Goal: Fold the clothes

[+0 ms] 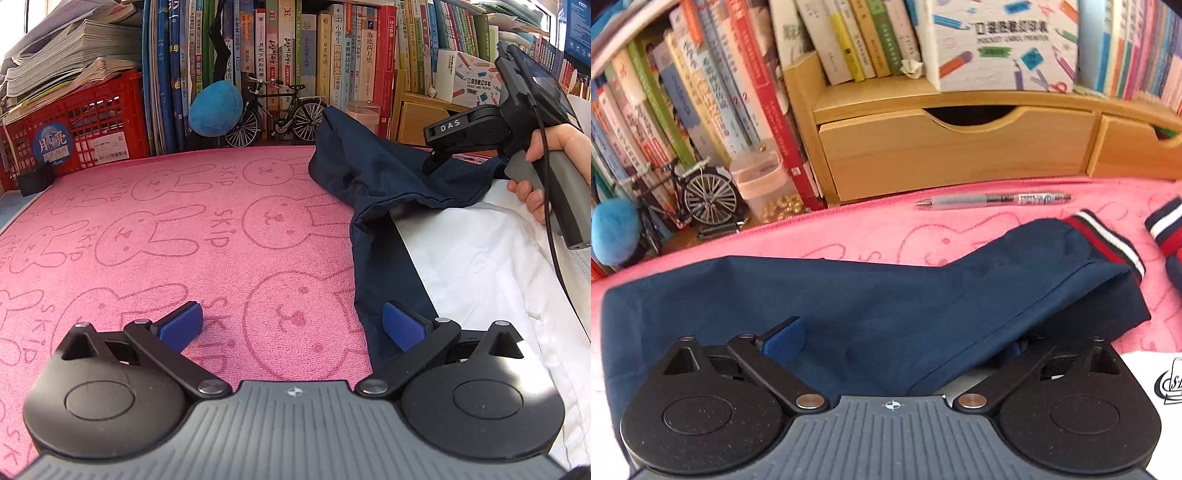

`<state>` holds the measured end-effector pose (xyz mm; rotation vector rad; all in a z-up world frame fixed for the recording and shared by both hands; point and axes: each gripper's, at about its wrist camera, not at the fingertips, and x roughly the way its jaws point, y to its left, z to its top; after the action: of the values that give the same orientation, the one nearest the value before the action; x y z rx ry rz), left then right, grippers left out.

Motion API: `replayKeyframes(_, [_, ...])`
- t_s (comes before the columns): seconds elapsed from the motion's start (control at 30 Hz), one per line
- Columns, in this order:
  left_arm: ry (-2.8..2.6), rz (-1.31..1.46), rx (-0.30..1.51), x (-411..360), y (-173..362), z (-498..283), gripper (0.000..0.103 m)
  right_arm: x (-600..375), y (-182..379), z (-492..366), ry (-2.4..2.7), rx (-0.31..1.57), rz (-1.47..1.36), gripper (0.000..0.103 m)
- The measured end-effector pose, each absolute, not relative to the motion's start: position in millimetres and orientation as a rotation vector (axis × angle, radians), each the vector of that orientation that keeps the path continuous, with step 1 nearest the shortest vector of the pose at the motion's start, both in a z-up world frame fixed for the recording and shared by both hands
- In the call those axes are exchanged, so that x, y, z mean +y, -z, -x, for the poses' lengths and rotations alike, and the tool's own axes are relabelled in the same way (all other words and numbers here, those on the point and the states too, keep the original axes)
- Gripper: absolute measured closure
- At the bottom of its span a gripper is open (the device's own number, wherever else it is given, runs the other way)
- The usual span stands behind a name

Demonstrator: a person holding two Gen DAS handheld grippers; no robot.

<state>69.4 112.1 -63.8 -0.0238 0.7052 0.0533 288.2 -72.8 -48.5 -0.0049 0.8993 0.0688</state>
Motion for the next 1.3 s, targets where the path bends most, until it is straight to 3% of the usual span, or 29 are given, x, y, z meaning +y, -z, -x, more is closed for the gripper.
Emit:
replayKeyframes(0.03, [-0.053,0.024,0.705,112.1,63.8,-69.4,0.0,-62.4,49.8,-289.8,-0.06,0.892,0.055,0.048])
replayKeyframes(0.07, [-0.053,0.024,0.705,112.1,63.8,-69.4,0.0,-53.1,45.1,-288.2,-0.082,0.894,0.059,0.062])
replayKeyframes(0.1, [-0.053,0.024,0.705,112.1,63.8,-69.4,0.0,-43.7,40.5,-286.7,-0.104,0.895,0.063,0.086])
replayKeyframes(0.13, [-0.053,0.024,0.705,112.1,63.8,-69.3,0.0,-37.6,31.2,-282.3,-0.176,0.893,0.033,0.091])
replayKeyframes(0.3, [-0.053,0.024,0.705,112.0,63.7,-69.3,0.0,-18.1,-17.1,-250.8,-0.542,0.796,-0.063,0.092])
replayKeyframes(0.53, [-0.11,0.045,0.7,109.0,62.6,-67.4,0.0,-29.8,-59.7,-205.9,-0.923,0.666,-0.086,0.092])
replayKeyframes(0.8, [-0.245,-0.067,0.553,126.6,33.2,-8.2,0.0,-11.8,-44.8,-187.9,-0.997,0.723,-0.053,0.091])
replayKeyframes(0.93, [-0.19,0.056,0.553,143.7,21.4,-0.9,0.0,22.2,-40.6,-174.8,-1.135,0.725,-0.029,0.09])
replayKeyframes(0.97, [-0.155,0.098,0.554,146.9,19.7,-1.9,0.0,24.8,-43.0,-170.9,-1.171,0.716,-0.017,0.087])
replayKeyframes(1.0, [-0.119,0.14,0.556,149.8,18.1,-3.4,0.0,20.3,-45.1,-168.7,-1.174,0.706,-0.017,0.077])
replayKeyframes(1.1, [-0.016,0.248,0.561,149.4,16.2,-20.0,0.0,-12.1,-50.4,-165.8,-1.119,0.681,-0.037,0.024])
replayKeyframes(1.3, [0.017,0.282,0.594,118.7,19.5,-83.9,0.0,-158.3,-46.3,-171.0,-0.696,0.622,-0.174,0.018])
